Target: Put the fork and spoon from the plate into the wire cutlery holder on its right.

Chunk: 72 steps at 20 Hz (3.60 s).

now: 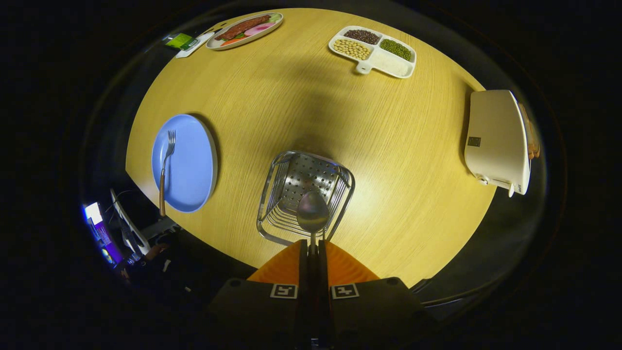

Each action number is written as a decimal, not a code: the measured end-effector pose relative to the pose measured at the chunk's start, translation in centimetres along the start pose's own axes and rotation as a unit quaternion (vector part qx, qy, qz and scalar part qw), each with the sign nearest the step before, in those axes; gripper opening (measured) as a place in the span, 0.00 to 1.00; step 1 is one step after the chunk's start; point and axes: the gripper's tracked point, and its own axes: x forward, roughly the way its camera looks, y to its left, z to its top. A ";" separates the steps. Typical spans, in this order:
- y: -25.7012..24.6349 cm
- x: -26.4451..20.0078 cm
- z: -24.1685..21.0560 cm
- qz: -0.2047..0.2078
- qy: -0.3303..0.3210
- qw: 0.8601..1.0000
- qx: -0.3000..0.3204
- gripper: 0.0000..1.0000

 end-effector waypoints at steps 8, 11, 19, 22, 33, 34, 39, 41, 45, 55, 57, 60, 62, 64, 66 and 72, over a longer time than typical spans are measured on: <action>-0.1 -0.2 0.9 -0.002 -0.030 0.999 0.014 0.15; -0.2 -0.6 1.6 -0.004 -0.053 0.998 0.020 0.17; 2.5 -6.0 4.2 0.030 -0.184 0.980 0.070 0.23; 6.2 -9.1 4.6 0.065 -0.231 0.969 0.065 0.23; 23.7 -6.9 3.1 0.160 -0.214 0.963 -0.021 0.45; 25.0 -6.2 3.2 0.163 -0.210 0.964 -0.025 0.45; 29.4 -2.4 4.2 0.167 -0.186 0.968 -0.032 0.45; 30.7 -0.8 5.0 0.164 -0.178 0.970 -0.026 0.45; 32.3 2.5 6.1 0.152 -0.157 0.976 -0.020 0.45; 33.2 8.8 7.6 0.098 -0.129 0.987 -0.008 0.45; 33.1 9.6 7.7 0.080 -0.132 0.988 -0.019 0.45; 32.6 9.5 7.9 0.053 -0.148 0.987 -0.033 0.40; 31.7 10.2 8.2 0.036 -0.156 0.986 -0.036 0.28; 31.7 9.8 8.3 0.049 -0.156 0.986 -0.032 0.09; 31.6 9.4 8.6 0.072 -0.169 0.983 -0.010 0.06; 30.3 7.3 8.7 0.112 -0.178 0.977 0.032 0.06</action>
